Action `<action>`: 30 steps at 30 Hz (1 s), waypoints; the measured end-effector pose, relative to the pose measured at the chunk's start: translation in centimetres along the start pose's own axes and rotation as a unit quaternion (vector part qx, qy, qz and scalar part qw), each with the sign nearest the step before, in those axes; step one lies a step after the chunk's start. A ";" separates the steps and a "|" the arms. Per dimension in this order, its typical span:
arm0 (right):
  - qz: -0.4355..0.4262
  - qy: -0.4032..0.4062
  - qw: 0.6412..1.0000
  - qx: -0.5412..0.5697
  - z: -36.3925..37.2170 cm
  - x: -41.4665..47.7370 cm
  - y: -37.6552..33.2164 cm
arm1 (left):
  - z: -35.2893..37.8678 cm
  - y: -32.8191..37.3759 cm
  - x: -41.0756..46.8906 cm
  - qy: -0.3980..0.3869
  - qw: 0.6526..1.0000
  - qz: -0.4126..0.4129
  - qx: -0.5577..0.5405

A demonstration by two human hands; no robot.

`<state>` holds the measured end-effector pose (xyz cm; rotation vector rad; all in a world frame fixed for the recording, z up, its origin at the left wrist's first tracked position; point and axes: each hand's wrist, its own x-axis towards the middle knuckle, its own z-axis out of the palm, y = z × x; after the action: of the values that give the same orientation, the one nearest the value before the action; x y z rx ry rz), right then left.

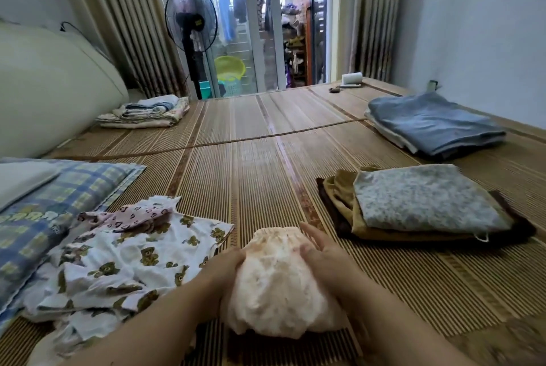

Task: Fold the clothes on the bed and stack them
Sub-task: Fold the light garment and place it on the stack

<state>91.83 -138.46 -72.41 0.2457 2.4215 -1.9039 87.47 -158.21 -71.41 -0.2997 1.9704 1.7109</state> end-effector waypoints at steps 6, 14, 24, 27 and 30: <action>-0.025 0.078 0.995 0.052 -8.9 -2.1 -3.1 | 4.9 4.8 -0.4 -0.244 0.963 0.066 -0.093; -0.072 0.201 0.967 -0.136 -25.1 2.1 -4.6 | 20.0 14.2 4.3 -0.262 0.951 0.156 0.041; -0.001 0.167 0.872 -0.460 -28.0 12.6 2.1 | 29.7 14.2 16.3 -0.037 0.648 0.431 0.627; 0.037 0.115 0.870 -0.477 -27.9 13.5 5.1 | 30.0 12.5 18.7 -0.094 0.593 0.387 0.700; 0.055 0.098 0.877 -0.467 -28.0 14.1 7.1 | 30.4 11.4 20.0 -0.110 0.640 0.313 0.693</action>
<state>80.66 -108.43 -74.43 0.5008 3.0233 -0.5128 72.08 -123.46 -74.14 1.1733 2.6480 -0.0210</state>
